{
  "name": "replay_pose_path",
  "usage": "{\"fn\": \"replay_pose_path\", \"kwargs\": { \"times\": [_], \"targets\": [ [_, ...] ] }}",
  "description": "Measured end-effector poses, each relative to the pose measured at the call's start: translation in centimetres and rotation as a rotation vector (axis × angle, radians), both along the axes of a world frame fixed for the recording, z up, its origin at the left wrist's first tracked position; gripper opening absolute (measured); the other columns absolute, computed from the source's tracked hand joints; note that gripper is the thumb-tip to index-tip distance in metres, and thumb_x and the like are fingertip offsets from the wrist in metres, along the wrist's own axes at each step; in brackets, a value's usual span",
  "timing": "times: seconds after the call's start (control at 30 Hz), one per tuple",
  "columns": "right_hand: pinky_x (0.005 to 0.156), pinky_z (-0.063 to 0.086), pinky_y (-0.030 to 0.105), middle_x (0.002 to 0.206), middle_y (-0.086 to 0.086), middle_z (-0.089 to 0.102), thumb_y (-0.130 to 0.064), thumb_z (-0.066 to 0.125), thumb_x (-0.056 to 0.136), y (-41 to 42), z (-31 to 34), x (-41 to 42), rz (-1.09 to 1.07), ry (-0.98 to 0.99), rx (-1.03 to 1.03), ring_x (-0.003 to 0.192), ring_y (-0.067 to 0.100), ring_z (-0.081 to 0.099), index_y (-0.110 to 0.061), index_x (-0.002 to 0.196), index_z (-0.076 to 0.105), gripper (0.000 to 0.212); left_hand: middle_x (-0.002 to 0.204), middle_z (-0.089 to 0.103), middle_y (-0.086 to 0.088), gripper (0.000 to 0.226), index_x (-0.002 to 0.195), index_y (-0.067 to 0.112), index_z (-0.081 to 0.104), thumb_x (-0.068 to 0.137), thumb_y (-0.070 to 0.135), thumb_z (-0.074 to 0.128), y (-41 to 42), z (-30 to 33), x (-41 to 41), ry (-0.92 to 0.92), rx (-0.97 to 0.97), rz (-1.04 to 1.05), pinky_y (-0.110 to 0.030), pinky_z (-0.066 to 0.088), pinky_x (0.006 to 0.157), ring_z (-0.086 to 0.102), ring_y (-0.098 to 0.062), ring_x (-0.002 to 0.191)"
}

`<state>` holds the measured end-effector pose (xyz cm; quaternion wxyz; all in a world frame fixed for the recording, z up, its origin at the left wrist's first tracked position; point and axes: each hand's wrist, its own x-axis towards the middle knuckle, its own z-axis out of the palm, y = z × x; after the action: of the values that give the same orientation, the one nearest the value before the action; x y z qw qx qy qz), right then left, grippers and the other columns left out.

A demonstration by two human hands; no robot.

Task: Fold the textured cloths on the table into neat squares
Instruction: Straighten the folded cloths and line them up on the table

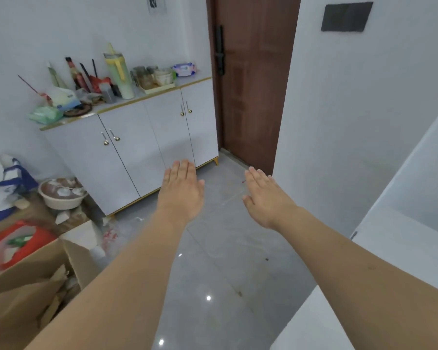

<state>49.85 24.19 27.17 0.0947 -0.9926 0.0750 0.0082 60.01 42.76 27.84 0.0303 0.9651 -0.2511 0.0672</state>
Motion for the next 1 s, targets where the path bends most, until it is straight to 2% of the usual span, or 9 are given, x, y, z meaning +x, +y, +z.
{"fn": "replay_pose_path", "kwargs": {
  "times": [0.2, 0.4, 0.63, 0.8, 1.0],
  "targets": [
    [0.121, -0.004, 0.034, 0.162, 0.004, -0.009, -0.033, 0.022, 0.104, -0.7, 0.3, 3.4, -0.152, 0.02, 0.021, 0.149, 0.017, -0.008, -0.01, 0.155, -0.003, 0.061, 0.164, 0.01, -0.011, 0.059, 0.155, 0.004, 0.012, 0.106, 0.033, 0.023, -2.3, -0.2, 6.2, 0.024, 0.008, -0.156, -0.041, 0.001, 0.123, 0.003, -0.027, 0.152],
    [0.12, -0.004, 0.034, 0.162, 0.006, -0.008, -0.033, 0.022, 0.104, -4.7, 0.9, 3.2, -0.332, 0.024, -0.011, 0.149, 0.02, -0.007, -0.009, 0.154, -0.003, 0.062, 0.165, 0.007, -0.008, 0.059, 0.156, 0.006, 0.011, 0.106, 0.035, 0.022, -7.2, 0.5, 8.5, 0.006, -0.007, -0.308, -0.04, 0.0, 0.123, 0.0, -0.025, 0.152],
    [0.12, -0.004, 0.035, 0.162, 0.007, -0.011, -0.034, 0.02, 0.104, -4.5, 0.6, 3.8, -0.549, 0.059, 0.019, 0.149, 0.021, -0.009, -0.007, 0.154, -0.006, 0.062, 0.165, 0.008, -0.008, 0.059, 0.156, 0.006, 0.013, 0.106, 0.036, 0.022, -10.5, 0.2, 11.4, -0.014, 0.001, -0.496, -0.039, -0.001, 0.123, 0.001, -0.025, 0.152],
    [0.121, -0.003, 0.036, 0.162, 0.006, -0.011, -0.034, 0.019, 0.104, -3.5, 1.2, 3.5, -0.683, 0.025, 0.05, 0.149, 0.02, -0.009, -0.009, 0.154, -0.007, 0.062, 0.165, 0.006, -0.008, 0.059, 0.156, 0.006, 0.011, 0.106, 0.035, 0.023, -12.2, 0.6, 12.3, 0.002, 0.011, -0.643, -0.039, -0.002, 0.123, -0.001, -0.024, 0.152],
    [0.121, -0.003, 0.035, 0.162, 0.006, -0.009, -0.033, 0.021, 0.104, -4.6, 1.7, -0.5, -0.856, -0.007, 0.054, 0.149, 0.02, -0.008, -0.008, 0.154, -0.004, 0.062, 0.165, 0.004, -0.008, 0.06, 0.156, 0.005, 0.007, 0.106, 0.035, 0.021, -15.6, 1.3, 10.7, -0.022, 0.026, -0.79, -0.04, -0.003, 0.123, -0.003, -0.024, 0.152]
  ]
}}
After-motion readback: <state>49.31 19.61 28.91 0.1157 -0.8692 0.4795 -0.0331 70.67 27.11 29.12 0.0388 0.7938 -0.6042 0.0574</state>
